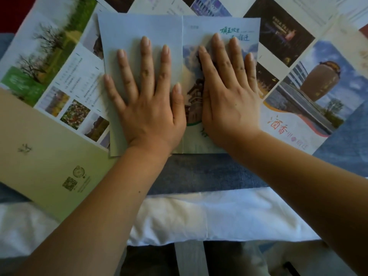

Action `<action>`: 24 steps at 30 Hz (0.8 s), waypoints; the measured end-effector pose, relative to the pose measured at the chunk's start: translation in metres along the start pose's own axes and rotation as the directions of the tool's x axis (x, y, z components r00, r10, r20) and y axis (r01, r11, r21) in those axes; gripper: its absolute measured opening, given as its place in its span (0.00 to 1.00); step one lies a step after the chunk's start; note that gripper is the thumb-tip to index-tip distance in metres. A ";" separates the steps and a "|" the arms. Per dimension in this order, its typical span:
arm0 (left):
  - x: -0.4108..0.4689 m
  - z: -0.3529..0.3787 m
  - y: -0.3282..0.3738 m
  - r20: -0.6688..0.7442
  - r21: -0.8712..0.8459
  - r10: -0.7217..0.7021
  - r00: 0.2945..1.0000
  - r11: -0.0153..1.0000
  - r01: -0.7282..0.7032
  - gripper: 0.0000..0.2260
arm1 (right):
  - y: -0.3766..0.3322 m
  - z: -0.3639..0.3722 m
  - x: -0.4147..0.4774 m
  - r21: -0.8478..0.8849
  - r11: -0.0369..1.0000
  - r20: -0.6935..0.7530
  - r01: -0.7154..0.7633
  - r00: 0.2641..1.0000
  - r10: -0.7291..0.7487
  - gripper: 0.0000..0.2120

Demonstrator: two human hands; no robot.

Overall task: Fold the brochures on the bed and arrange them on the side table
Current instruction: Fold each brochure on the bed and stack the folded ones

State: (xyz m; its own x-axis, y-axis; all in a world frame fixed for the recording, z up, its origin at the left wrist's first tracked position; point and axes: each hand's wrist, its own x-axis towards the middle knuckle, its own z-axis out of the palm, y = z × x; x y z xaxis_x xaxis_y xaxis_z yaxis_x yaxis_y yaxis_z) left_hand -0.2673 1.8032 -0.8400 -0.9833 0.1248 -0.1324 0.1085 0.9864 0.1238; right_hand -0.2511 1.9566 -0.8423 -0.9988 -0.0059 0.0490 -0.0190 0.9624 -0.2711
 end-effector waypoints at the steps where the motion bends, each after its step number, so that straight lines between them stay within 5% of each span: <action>1: 0.000 -0.001 -0.005 -0.002 -0.001 -0.005 1.000 1.000 0.005 0.27 | -0.005 0.002 0.001 0.004 1.000 -0.005 0.003 1.000 -0.003 0.27; 15: -0.010 -0.009 -0.085 -0.044 0.012 -0.061 0.997 0.998 0.062 0.28 | -0.081 0.025 0.014 0.041 0.998 0.055 0.055 0.997 -0.057 0.28; 21: -0.016 -0.017 -0.121 -0.253 -0.279 -0.057 0.966 0.960 -0.016 0.25 | -0.102 0.025 0.022 0.050 0.997 0.124 0.061 0.990 -0.066 0.29; 24: -0.029 -0.025 -0.128 -0.187 -0.202 -0.090 0.978 0.978 0.051 0.26 | -0.104 0.019 0.026 -0.008 0.998 0.201 0.055 0.978 -0.052 0.29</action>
State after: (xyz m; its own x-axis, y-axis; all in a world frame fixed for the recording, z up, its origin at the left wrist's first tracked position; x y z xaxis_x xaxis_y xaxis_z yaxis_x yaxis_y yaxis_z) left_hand -0.2567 1.6705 -0.8274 -0.9990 0.0134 0.0435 0.0264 0.9493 0.3134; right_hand -0.2761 1.8511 -0.8313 -0.9852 -0.1106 -0.1311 -0.0734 0.9626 -0.2607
